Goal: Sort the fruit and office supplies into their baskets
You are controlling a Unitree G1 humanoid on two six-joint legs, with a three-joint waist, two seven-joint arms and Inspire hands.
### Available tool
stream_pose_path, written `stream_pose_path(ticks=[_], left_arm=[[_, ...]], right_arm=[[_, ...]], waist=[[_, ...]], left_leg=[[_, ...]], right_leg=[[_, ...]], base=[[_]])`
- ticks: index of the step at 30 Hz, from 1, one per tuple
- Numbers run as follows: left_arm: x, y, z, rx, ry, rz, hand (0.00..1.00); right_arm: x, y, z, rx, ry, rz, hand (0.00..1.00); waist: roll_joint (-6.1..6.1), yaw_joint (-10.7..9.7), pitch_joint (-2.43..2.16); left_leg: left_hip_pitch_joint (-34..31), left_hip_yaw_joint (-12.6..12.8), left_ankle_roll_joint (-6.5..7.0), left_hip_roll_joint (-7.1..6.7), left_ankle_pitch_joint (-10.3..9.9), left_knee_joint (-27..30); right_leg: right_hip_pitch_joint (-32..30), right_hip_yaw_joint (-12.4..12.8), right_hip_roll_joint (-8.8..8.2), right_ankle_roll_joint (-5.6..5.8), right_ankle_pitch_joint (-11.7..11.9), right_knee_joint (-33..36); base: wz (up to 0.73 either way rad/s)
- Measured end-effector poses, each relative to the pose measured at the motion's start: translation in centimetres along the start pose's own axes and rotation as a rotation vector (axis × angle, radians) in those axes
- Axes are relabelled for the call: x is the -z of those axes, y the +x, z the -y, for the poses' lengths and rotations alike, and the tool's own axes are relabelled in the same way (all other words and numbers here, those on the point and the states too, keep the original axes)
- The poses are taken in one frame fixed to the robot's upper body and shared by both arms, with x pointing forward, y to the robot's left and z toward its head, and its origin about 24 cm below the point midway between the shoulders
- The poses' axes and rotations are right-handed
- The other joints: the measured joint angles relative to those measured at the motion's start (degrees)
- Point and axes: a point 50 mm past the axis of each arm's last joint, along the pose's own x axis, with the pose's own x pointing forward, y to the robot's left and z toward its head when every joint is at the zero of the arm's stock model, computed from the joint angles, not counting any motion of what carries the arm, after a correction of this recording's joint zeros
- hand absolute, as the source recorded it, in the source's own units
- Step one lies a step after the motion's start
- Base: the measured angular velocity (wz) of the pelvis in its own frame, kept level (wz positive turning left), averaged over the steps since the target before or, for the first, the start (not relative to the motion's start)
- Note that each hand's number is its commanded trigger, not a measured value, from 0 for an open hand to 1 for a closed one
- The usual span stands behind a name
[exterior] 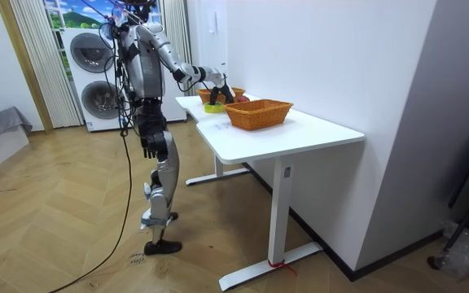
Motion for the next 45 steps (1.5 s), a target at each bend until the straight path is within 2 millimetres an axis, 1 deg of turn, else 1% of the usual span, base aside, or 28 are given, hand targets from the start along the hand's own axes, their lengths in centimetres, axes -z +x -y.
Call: stream_pose_path(ticks=[6,13,20,26,29,31,32,33,36,37,39,43,45], left_arm=[[-0.1,0.0,0.0,0.000,0.000,0.002,0.00],[-0.4,0.0,0.0,0.000,-0.002,0.017,0.00],[-0.5,0.0,0.0,0.000,-0.002,0.020,0.00],[-0.3,0.0,0.0,-0.001,-0.003,0.026,0.00],[-0.2,0.0,0.0,-0.006,-0.003,0.024,0.00],[-0.2,0.0,0.0,-0.017,-0.003,0.023,0.00],[-0.1,-0.1,0.0,-0.021,-0.003,0.022,0.00],[-0.1,-0.1,-0.1,-0.021,-0.002,0.020,0.00],[-0.1,-0.1,0.0,-0.021,-0.004,0.020,0.00],[0.0,-0.1,-0.1,-0.021,-0.007,0.019,0.00],[0.3,-0.1,-0.2,-0.016,-0.012,0.014,0.00],[0.3,-0.1,-0.2,-0.003,-0.021,0.018,0.00],[0.4,0.0,-0.3,-0.002,-0.038,0.020,0.00]], right_arm=[[0.0,0.0,-0.1,-0.009,-0.010,-0.008,1.00],[0.2,0.1,-0.1,-0.001,-0.044,-0.033,1.00],[0.3,0.1,0.0,0.004,-0.059,-0.042,1.00],[0.3,0.1,0.0,0.006,-0.064,-0.045,1.00],[0.3,0.1,0.0,0.009,-0.070,-0.049,1.00],[0.3,0.1,0.0,0.011,-0.077,-0.053,1.00],[0.4,0.1,0.1,0.013,-0.081,-0.055,1.00],[0.4,0.0,0.1,0.015,-0.081,-0.057,1.00],[0.5,-0.1,0.3,0.029,-0.092,-0.066,1.00],[0.5,-0.1,0.4,0.032,-0.092,-0.067,1.00],[0.3,-0.3,0.8,0.050,-0.094,-0.060,1.00],[0.1,-0.7,1.4,0.081,-0.093,-0.037,1.00],[-0.6,-1.2,1.9,0.110,-0.116,-0.009,1.00]], waist=[[-0.01,0.4,0.00],[0.00,0.1,0.00],[0.02,-0.6,-0.02],[0.10,-0.6,-0.09],[0.19,-0.6,-0.19],[0.16,-0.6,-0.41],[0.10,-0.7,-0.59],[0.10,-0.7,-0.66],[0.00,-1.0,-0.76],[0.06,-1.1,-0.72],[0.02,-2.1,-0.75],[0.07,-3.3,-0.72],[0.03,-4.4,-0.75]], left_leg=[[-0.1,-0.1,0.00,-0.02,0.0,0.2],[-0.2,-0.2,0.00,-0.05,0.0,0.4],[-0.3,-0.2,0.00,-0.06,0.0,0.7],[-0.1,-0.2,-0.01,-0.06,0.0,0.7],[-0.1,-0.2,-0.01,-0.06,0.0,0.7],[-0.1,-0.2,-0.01,-0.06,0.0,0.7],[-0.1,-0.2,-0.01,-0.06,0.0,0.8],[-0.1,-0.2,-0.01,-0.06,0.0,0.8],[-0.1,-0.1,-0.01,-0.06,0.0,0.8],[0.0,-0.1,-0.01,-0.06,0.0,0.8],[0.1,-0.1,-0.01,-0.06,0.0,0.8],[0.2,0.1,-0.02,-0.05,0.0,0.8],[0.1,0.3,-0.03,-0.04,0.0,0.8]], right_leg=[[0.0,0.1,-0.01,0.00,0.0,0.0],[0.0,0.1,-0.01,0.00,0.0,0.0],[0.0,0.1,-0.01,-0.01,0.0,0.0],[0.0,0.1,-0.01,-0.01,0.0,0.0],[0.0,0.1,-0.02,-0.01,0.0,0.0],[0.0,0.1,-0.02,-0.01,0.0,0.0],[0.0,0.1,-0.02,-0.01,0.0,0.0],[0.0,0.1,-0.03,-0.01,0.0,0.0],[0.0,0.2,-0.05,-0.01,0.0,0.1],[0.0,0.2,-0.05,-0.01,0.0,0.0],[0.2,0.2,-0.07,-0.01,0.0,0.1],[0.1,0.3,-0.07,-0.02,0.0,0.1],[0.0,0.4,-0.07,-0.02,0.0,0.1]], base=[[0.00],[0.00],[0.00],[0.00],[0.00],[0.00],[0.00],[0.00],[0.00],[0.00],[0.00],[-0.02],[-0.02]])
